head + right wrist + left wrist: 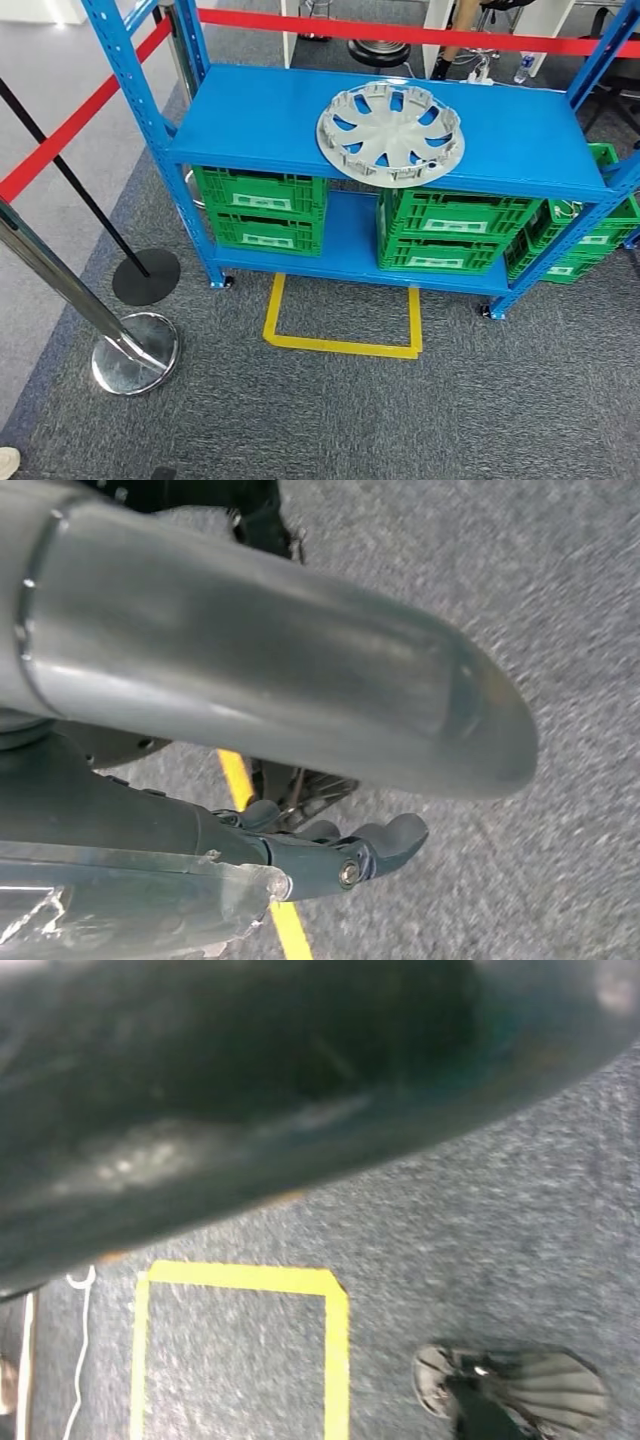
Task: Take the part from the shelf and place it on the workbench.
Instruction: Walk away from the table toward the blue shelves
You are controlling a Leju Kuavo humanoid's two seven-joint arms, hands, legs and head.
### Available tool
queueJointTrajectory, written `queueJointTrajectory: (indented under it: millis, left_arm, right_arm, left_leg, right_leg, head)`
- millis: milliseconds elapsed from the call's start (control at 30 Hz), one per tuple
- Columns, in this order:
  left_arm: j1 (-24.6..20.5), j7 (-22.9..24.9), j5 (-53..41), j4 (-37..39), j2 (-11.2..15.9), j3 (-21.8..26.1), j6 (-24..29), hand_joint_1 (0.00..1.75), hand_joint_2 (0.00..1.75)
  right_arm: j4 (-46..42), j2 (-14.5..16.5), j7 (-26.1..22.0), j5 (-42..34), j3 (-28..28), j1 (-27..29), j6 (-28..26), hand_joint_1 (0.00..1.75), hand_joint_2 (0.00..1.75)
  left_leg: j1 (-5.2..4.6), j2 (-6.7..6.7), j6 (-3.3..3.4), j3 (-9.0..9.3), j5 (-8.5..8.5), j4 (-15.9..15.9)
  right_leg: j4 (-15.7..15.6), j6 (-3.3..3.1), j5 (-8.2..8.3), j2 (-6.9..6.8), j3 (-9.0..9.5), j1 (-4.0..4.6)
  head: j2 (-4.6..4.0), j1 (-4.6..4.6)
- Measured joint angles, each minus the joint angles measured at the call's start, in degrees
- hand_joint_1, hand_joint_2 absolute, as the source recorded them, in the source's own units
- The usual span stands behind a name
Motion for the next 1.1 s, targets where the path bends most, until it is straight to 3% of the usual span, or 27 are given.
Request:
queueJointTrajectory:
  millis: [67, 100, 133, 167, 233, 267, 300, 433, 500, 633, 767, 867, 900, 1000, 1033, 1100]
  left_arm:
    - [-0.15, 0.11, 0.73, 0.0, -0.02, 0.6, -0.02, 0.0, 0.0]
    - [-0.15, 0.19, 0.93, 0.0, -0.02, 0.88, -0.08, 0.0, 0.0]
    - [-0.1, 0.25, 1.01, 0.0, -0.02, 1.07, -0.19, 0.0, 0.0]
    - [-0.05, 0.3, 1.04, 0.0, -0.02, 1.17, -0.36, 0.0, 0.0]
    - [-0.03, 0.37, 1.03, 0.01, -0.1, 1.26, -0.73, 0.0, 0.0]
    - [-0.09, 0.43, 1.03, 0.02, -0.17, 1.32, -0.85, 0.0, 0.0]
    - [-0.15, 0.48, 1.03, 0.03, -0.26, 1.39, -0.92, 0.0, 0.0]
    - [-0.22, 0.59, 1.12, 0.04, -0.58, 1.67, -0.88, 0.0, 0.0]
    - [-0.23, 0.65, 1.28, 0.04, -0.84, 1.95, -0.53, 0.0, 0.0]
    - [-0.24, 0.96, 1.51, 0.04, -1.43, 2.38, -0.07, 0.0, 1.75]
    - [-0.25, 1.28, 1.46, 0.04, -1.65, 2.56, -0.11, 0.0, 1.75]
    - [-0.21, 1.31, 1.67, 0.04, -1.75, 2.41, -0.66, 0.0, 1.75]
    - [-0.12, 1.32, 2.14, 0.03, -1.67, 2.01, -1.05, 0.0, 1.31]
    - [0.47, 1.57, 5.03, -0.04, -1.05, -0.78, -2.44, 0.0, 0.0]
    - [0.72, 1.75, 6.25, -0.1, -0.79, -1.97, -2.93, 0.0, 0.0]
    - [1.21, 2.04, 8.68, -0.28, -0.24, -4.47, -3.86, 0.0, 0.0]
  right_arm:
    - [0.0, 0.03, -0.19, -0.02, -0.41, -0.01, 0.13, 0.0, 0.0]
    - [0.0, 0.05, -0.29, -0.02, -0.65, 0.1, 0.18, 0.0, 0.0]
    - [0.0, 0.05, -0.38, -0.02, -0.92, 0.25, 0.21, 0.0, 0.0]
    - [0.0, 0.05, -0.49, -0.03, -1.23, 0.39, 0.2, 0.0, 0.0]
    - [0.01, 0.05, -0.7, -0.03, -1.96, 0.58, 0.18, 0.0, 0.0]
    - [0.02, 0.09, -0.81, -0.02, -2.3, 0.53, 0.31, 0.0, 0.0]
    - [0.02, 0.15, -0.95, -0.02, -2.59, 0.47, 0.51, 0.0, 0.0]
    - [0.0, 0.47, -1.51, -0.04, -3.57, 0.35, 1.05, 0.0, 0.0]
    - [0.0, 0.48, -1.63, -0.09, -4.0, 0.4, 0.87, 0.0, 0.0]
    - [0.0, 0.51, -1.14, -0.1, -4.38, 0.34, 0.81, 0.0, 0.0]
    - [0.0, 0.51, 0.4, -0.1, -4.64, 0.28, 0.81, 0.0, 1.75]
    - [-0.02, 0.5, 1.08, -0.1, -4.84, 0.34, 0.81, 0.0, 1.75]
    - [-0.07, 0.48, 1.29, -0.1, -4.87, 0.43, 0.81, 0.0, 1.75]
    - [-0.5, 0.29, 2.06, -0.1, -4.88, 0.91, 0.81, 0.0, 0.44]
    - [-0.72, 0.17, 2.33, -0.1, -4.87, 1.11, 0.81, 0.0, 0.0]
    - [-1.18, -0.14, 2.83, -0.1, -4.84, 1.49, 0.81, 0.0, 0.0]
  left_leg:
    - [-0.18, -0.01, 0.35, 0.93, -1.07, -0.01]
    - [-0.25, -0.07, 0.43, 1.57, -1.66, -0.01]
    - [-0.28, -0.19, 0.45, 2.36, -2.26, -0.01]
    - [-0.29, -0.32, 0.42, 3.27, -2.88, -0.01]
    - [-0.41, -0.53, 0.09, 4.69, -4.09, 0.02]
    - [-0.53, -0.61, -0.16, 5.14, -4.57, 0.05]
    - [-0.65, -0.67, -0.23, 5.35, -5.01, 0.09]
    - [-0.74, -0.69, 1.06, 5.8, -5.22, -0.29]
    - [-0.71, -0.69, 0.44, 6.1, -5.16, -0.83]
    - [-0.71, -0.69, -0.51, 6.48, -5.21, -1.43]
    - [-0.68, -0.69, -1.06, 6.57, -5.28, -1.56]
    - [-0.69, -0.69, -1.12, 6.58, -5.31, -1.57]
    - [-0.69, -0.69, -1.13, 6.59, -5.32, -1.57]
    - [-0.7, -0.69, -1.15, 6.64, -5.35, -1.57]
    - [-0.7, -0.69, -1.15, 6.65, -5.35, -1.57]
    - [-0.7, -0.69, -1.15, 6.68, -5.35, -1.57]
  right_leg:
    - [8.87, 0.1, -1.67, -0.12, -6.78, 0.04]
    - [11.51, 0.08, -1.14, -0.12, -9.67, 0.06]
    - [11.81, 0.0, 0.69, -0.12, -11.5, 0.07]
    - [9.91, -0.13, 3.64, -0.12, -12.24, 0.08]
    - [3.13, -0.46, 10.02, -0.21, -11.9, 0.15]
    - [0.41, -0.59, 11.91, -0.23, -11.4, 0.18]
    - [-1.22, -0.57, 12.8, -0.21, -11.05, 0.19]
    - [-2.11, -0.45, 12.71, 0.01, -10.62, 0.28]
    - [-2.11, -0.72, 12.56, 0.02, -10.63, 0.33]
    - [-2.12, -1.11, 12.3, 0.02, -10.55, 0.33]
    - [-2.12, -1.33, 12.15, 0.01, -10.49, 0.36]
    - [-2.13, -1.35, 12.14, 0.01, -10.44, 0.35]
    - [-2.15, -1.35, 12.14, 0.01, -10.4, 0.34]
    - [-2.26, -1.34, 12.14, 0.0, -10.29, 0.32]
    - [-2.31, -1.34, 12.14, 0.0, -10.25, 0.32]
    - [-2.39, -1.34, 12.14, -0.01, -10.18, 0.33]
  head:
    - [0.0, 0.09]
    - [0.0, 0.1]
    - [0.0, 0.11]
    - [0.0, 0.14]
    - [0.0, 0.2]
    - [0.0, 0.22]
    - [0.0, 0.14]
    - [0.0, -0.17]
    - [0.0, -0.18]
    - [0.0, -0.17]
    - [0.0, -0.15]
    - [0.0, -0.15]
    - [0.0, -0.15]
    - [0.0, -0.15]
    - [0.0, -0.15]
    - [0.0, -0.14]
